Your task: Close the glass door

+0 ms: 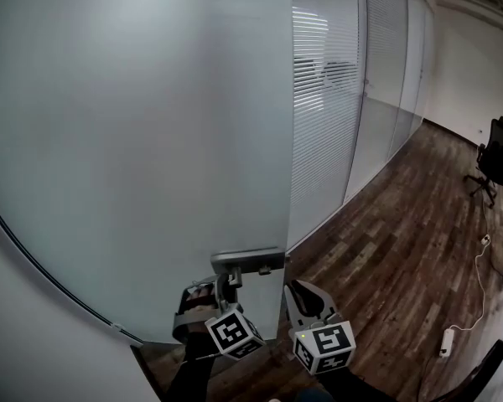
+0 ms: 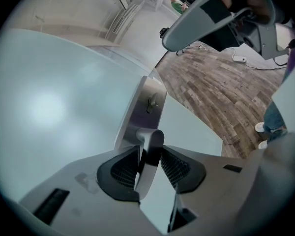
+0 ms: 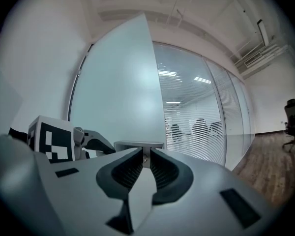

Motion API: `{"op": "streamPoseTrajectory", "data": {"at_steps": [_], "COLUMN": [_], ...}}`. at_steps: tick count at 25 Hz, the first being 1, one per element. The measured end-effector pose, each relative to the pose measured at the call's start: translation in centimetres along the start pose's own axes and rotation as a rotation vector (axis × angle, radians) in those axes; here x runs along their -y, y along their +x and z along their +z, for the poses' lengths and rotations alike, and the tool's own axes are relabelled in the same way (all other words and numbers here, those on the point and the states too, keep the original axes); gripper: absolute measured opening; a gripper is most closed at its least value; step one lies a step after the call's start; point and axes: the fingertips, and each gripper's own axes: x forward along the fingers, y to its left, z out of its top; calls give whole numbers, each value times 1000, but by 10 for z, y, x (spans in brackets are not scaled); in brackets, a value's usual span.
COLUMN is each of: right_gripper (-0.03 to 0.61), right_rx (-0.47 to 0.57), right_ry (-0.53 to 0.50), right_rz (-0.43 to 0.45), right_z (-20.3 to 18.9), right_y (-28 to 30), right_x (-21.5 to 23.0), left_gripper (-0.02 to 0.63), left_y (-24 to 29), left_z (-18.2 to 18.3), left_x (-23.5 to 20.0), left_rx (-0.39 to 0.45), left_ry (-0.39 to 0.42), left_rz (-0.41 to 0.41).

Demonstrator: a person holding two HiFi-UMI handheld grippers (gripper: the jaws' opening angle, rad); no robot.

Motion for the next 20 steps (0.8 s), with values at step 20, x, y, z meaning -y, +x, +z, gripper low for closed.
{"op": "streamPoseTrajectory", "data": {"at_steps": [20], "right_gripper": [40], "right_rx": [17], "right_ry": [13], "right_rz": [163], "right_z": [12], "right_y": [141], "right_x": [76], "left_gripper": [123], "left_y": [133], "left_z": [7], "left_x": [-68], "left_rx": [-99], "left_ry": [-57], "left_rz": [47]}}
